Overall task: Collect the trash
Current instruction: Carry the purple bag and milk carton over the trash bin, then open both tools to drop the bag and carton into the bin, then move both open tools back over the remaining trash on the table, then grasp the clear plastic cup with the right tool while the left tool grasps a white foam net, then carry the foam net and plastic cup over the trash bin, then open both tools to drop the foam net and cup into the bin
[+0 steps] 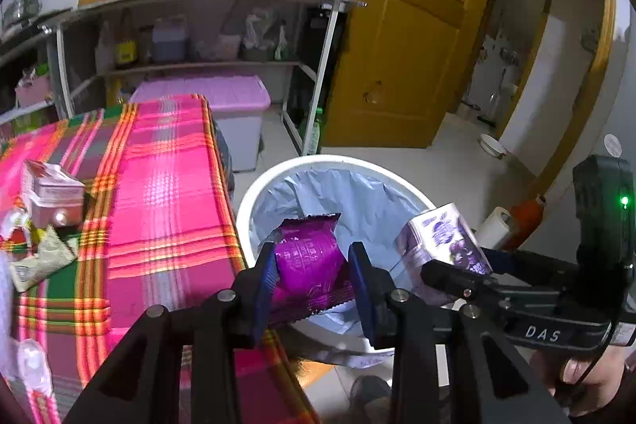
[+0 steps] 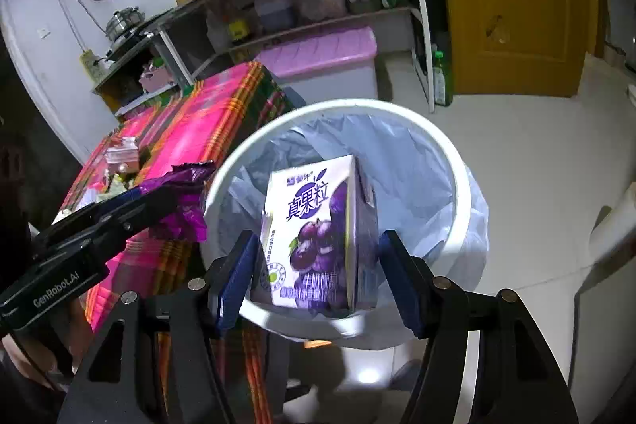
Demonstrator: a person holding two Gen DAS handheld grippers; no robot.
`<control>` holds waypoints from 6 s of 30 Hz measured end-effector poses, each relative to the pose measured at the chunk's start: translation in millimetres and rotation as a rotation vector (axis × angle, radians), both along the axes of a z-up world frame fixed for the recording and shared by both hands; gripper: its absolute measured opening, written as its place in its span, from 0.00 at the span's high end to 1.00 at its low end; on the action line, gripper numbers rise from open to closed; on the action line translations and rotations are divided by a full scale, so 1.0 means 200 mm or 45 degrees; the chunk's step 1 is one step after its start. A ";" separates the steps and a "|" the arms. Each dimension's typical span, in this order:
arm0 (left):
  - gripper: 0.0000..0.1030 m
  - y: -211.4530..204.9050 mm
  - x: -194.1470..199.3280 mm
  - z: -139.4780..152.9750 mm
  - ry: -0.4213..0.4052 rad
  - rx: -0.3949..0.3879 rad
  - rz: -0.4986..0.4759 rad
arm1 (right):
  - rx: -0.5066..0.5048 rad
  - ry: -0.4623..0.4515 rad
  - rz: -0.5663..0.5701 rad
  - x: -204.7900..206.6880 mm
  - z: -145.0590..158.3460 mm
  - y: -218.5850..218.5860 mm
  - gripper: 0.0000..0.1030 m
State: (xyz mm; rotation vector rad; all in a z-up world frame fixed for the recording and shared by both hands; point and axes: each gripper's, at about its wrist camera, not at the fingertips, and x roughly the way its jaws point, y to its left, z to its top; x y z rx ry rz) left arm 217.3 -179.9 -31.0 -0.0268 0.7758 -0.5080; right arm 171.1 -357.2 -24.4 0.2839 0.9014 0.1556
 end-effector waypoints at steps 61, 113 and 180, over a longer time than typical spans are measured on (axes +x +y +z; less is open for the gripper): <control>0.53 1.07 -0.67 0.13 -0.156 0.019 0.528 | 0.016 -0.195 0.540 -0.34 0.27 0.87 0.44; 0.62 1.20 -0.22 -0.04 0.036 0.063 0.503 | 0.018 -0.111 0.569 0.00 0.22 1.10 0.72; 0.88 -0.03 -0.02 0.04 0.021 -0.027 -0.039 | 0.029 -0.076 0.016 -0.01 0.08 -0.03 0.72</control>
